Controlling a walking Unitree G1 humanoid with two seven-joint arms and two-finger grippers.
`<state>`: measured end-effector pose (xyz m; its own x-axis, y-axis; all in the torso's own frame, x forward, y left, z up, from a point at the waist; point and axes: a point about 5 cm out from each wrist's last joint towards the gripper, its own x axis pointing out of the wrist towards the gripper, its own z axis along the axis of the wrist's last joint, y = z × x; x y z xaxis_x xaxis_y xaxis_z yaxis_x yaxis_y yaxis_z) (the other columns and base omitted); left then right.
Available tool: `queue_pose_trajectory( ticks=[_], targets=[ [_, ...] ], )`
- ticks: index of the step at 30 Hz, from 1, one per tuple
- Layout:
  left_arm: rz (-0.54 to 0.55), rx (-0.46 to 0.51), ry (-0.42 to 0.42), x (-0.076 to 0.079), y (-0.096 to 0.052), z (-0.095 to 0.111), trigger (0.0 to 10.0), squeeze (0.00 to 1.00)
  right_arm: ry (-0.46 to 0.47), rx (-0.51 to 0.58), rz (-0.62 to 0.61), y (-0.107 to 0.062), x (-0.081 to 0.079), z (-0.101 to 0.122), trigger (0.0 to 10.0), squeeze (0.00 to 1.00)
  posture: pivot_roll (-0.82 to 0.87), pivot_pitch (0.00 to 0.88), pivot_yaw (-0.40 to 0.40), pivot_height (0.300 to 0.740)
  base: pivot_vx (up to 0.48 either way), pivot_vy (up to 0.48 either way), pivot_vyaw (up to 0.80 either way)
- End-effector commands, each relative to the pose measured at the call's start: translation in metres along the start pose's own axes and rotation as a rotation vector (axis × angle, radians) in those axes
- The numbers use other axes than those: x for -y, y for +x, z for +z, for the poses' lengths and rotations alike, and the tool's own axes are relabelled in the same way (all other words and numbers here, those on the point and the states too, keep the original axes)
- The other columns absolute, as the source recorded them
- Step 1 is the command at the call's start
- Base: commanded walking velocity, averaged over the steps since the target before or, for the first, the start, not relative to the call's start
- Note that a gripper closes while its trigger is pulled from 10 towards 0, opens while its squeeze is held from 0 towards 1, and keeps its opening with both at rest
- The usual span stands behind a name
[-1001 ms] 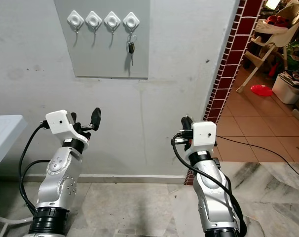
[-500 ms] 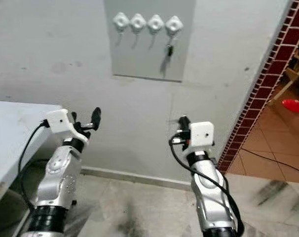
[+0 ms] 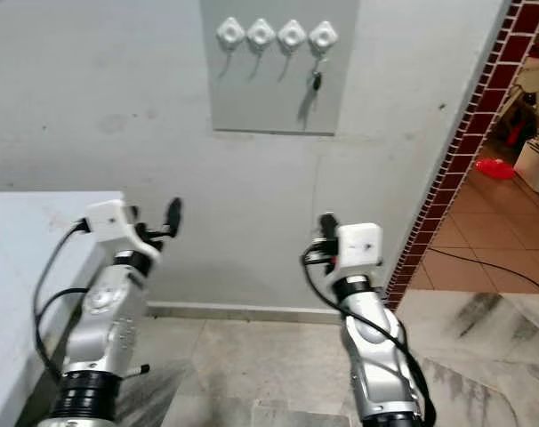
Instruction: Hang keys on a hook
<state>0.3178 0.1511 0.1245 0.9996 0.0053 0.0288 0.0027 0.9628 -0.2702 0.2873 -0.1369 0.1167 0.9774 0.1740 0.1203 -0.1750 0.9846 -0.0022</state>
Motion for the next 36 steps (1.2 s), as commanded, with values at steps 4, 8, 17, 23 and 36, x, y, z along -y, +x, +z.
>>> queue_pose_trajectory(
  ticks=[4, 8, 17, 23, 36],
  targets=[
    [-0.039, 0.000, 0.005, 0.015, 0.003, 0.001, 10.0, 0.00, -0.017, 0.031, -0.026, 0.001, 0.011, 0.008, 10.0, 0.00, -0.07, 0.000, -0.012, 0.740, 0.000, 0.000, 0.00],
    [-0.050, 0.007, 0.039, 0.015, 0.003, 0.003, 10.0, 0.00, -0.008, 0.054, -0.025, 0.001, 0.012, 0.012, 10.0, 0.00, -0.07, 0.000, -0.013, 0.740, 0.000, 0.000, 0.00],
    [-0.084, 0.033, 0.082, 0.014, 0.006, 0.014, 10.0, 0.00, -0.024, 0.111, -0.013, 0.008, 0.020, 0.029, 10.0, 0.00, -0.06, 0.000, -0.015, 0.740, 0.167, 0.000, 0.00],
    [-0.080, 0.040, 0.079, 0.014, 0.006, 0.015, 10.0, 0.00, -0.024, 0.129, -0.015, 0.010, 0.022, 0.034, 10.0, 0.00, -0.06, 0.000, -0.016, 0.740, 0.359, 0.000, 0.00],
    [-0.092, 0.030, 0.074, 0.018, 0.004, 0.013, 10.0, 0.00, -0.006, 0.161, -0.006, 0.010, 0.019, 0.043, 10.0, 0.00, -0.06, 0.001, -0.018, 0.740, 0.384, 0.000, 0.00]
  ],
)
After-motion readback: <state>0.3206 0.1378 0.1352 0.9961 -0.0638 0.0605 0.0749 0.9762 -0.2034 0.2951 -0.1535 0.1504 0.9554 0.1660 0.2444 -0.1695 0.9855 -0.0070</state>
